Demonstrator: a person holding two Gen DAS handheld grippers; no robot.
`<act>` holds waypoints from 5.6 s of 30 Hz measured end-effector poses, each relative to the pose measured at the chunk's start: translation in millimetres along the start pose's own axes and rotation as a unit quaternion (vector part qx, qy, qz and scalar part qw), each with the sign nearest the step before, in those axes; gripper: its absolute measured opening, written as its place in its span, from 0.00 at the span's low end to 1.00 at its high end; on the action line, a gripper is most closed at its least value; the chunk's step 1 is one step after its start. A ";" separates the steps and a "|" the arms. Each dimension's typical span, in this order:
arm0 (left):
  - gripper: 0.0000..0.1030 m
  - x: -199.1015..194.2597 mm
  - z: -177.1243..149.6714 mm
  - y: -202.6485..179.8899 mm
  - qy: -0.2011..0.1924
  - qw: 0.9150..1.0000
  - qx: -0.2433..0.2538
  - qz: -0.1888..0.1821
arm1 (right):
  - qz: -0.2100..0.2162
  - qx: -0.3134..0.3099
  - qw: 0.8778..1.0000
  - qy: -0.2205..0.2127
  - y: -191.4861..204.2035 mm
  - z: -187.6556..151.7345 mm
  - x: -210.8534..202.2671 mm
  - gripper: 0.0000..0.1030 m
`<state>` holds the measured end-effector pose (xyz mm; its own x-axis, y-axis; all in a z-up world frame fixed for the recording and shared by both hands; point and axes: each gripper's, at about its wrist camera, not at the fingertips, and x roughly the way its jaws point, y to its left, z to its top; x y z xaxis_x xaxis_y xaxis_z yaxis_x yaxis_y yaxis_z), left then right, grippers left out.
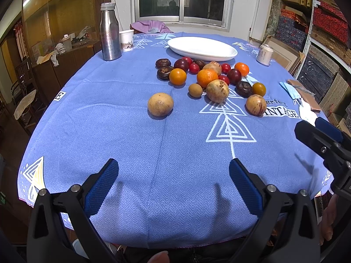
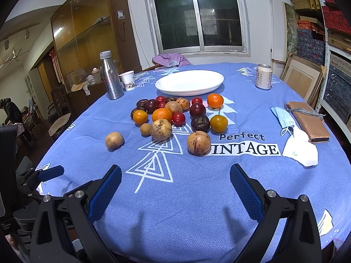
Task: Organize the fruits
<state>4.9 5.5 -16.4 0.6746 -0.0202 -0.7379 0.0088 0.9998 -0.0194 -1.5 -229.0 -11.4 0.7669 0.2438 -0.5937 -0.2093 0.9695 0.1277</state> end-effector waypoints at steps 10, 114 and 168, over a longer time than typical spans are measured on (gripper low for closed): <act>0.96 0.4 -1.1 -0.6 0.001 1.000 0.001 0.001 | 0.000 0.000 1.000 0.000 1.9 -0.5 0.9 0.97; 0.39 133.1 238.1 -13.2 -0.051 0.990 0.060 -0.114 | 0.016 -0.061 0.997 0.036 -49.5 164.0 132.2 0.43; 0.87 141.3 141.2 19.7 -0.040 0.995 -0.023 -0.083 | -0.173 -0.145 0.969 -0.104 -7.7 111.7 103.1 0.74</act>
<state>204.7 23.4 -25.8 0.7227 -0.1828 -0.6666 0.0925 0.9813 -0.1688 146.9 -208.3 15.2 0.9211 -0.0650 -0.3839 -0.0562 0.9534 -0.2964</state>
